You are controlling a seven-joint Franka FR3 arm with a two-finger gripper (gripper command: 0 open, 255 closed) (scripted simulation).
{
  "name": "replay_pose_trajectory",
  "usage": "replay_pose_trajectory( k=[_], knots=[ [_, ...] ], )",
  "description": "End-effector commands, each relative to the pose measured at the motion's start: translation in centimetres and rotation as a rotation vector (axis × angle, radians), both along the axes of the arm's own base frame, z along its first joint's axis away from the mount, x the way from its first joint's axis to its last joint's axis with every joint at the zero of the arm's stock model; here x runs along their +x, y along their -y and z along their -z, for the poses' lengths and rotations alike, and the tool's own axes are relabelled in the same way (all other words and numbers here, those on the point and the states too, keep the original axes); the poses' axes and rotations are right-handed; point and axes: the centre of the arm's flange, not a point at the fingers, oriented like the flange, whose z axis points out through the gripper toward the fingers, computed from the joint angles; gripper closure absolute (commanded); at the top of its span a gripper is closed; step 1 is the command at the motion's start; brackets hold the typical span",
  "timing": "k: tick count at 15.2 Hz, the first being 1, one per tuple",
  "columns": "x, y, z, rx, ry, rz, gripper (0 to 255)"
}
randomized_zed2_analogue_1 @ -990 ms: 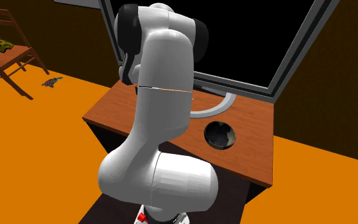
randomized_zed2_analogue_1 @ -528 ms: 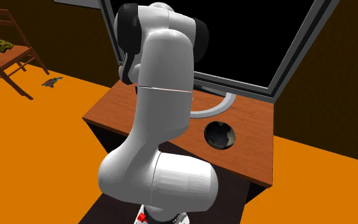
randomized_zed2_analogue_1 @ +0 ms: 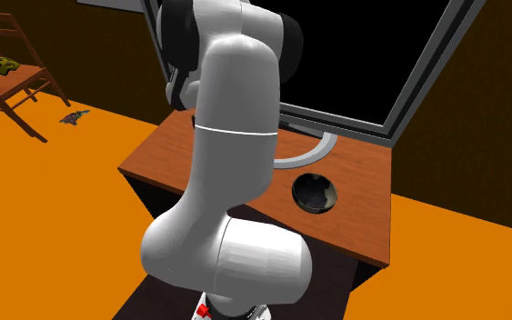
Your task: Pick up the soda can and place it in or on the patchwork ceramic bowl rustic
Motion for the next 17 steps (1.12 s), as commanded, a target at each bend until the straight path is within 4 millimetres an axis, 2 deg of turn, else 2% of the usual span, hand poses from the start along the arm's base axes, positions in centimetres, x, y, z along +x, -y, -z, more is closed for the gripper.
replay_pose_trajectory(
  k=[1, 17],
  knots=[
    [0.0, -0.1, -1.0, 0.0, 0.0, 0.0, 255],
    [0.0, -0.1, -9.5, 0.0, 0.0, 0.0, 255]
  ],
)
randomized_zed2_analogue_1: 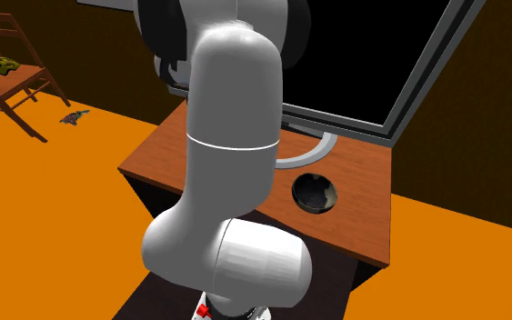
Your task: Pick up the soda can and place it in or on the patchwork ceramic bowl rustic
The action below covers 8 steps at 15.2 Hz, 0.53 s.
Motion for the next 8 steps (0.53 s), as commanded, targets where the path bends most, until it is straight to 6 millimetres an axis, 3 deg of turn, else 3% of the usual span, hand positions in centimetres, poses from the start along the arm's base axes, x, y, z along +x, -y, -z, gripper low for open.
replay_pose_trajectory(
  k=[1, 7, 8],
  knots=[
    [0.1, 0.0, -1.0, 0.0, 0.0, 0.0, 255],
    [0.1, 0.0, -3.8, 0.0, 0.0, 0.0, 255],
    [0.2, 1.3, -3.9, 0.0, 0.0, 0.0, 255]
  ],
)
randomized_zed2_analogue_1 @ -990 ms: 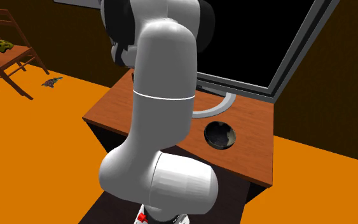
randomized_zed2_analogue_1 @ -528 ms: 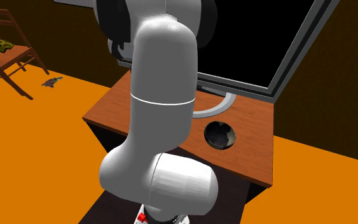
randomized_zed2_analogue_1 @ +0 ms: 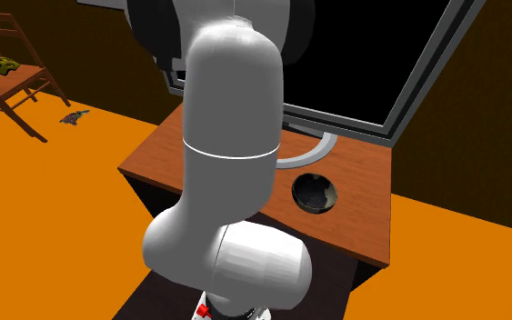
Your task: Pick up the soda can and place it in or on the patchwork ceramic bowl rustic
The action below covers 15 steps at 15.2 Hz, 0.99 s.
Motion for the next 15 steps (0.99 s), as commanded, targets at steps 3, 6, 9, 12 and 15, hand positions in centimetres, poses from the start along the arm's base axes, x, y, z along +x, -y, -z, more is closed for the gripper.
replay_pose_trajectory(
  k=[3, 6, 9, 12, 15],
  knots=[
    [0.3, 4.6, -0.6, 0.0, 0.0, 0.0, 255],
    [0.6, 8.6, -1.0, 0.0, 0.0, 0.0, 255],
    [1.0, 12.5, -1.5, 0.0, 0.0, 0.0, 255],
    [1.3, 16.4, -1.9, 0.0, 0.0, 0.0, 255],
    [1.6, 20.3, -2.3, 0.0, 0.0, 0.0, 255]
  ],
)
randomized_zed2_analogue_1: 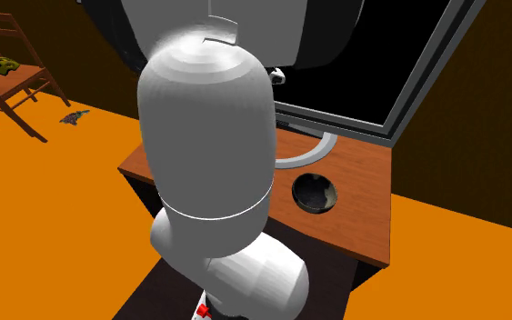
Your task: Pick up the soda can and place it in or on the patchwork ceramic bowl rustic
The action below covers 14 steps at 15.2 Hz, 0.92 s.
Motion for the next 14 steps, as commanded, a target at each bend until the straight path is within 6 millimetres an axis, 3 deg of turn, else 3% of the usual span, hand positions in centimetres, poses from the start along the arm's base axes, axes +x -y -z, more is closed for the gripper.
replay_pose_trajectory(
  k=[1, 14],
  knots=[
    [0.0, 2.4, -0.1, 0.0, 0.0, -0.002, 255],
    [1.5, 19.4, -1.9, 0.0, 0.0, -0.002, 255]
  ],
)
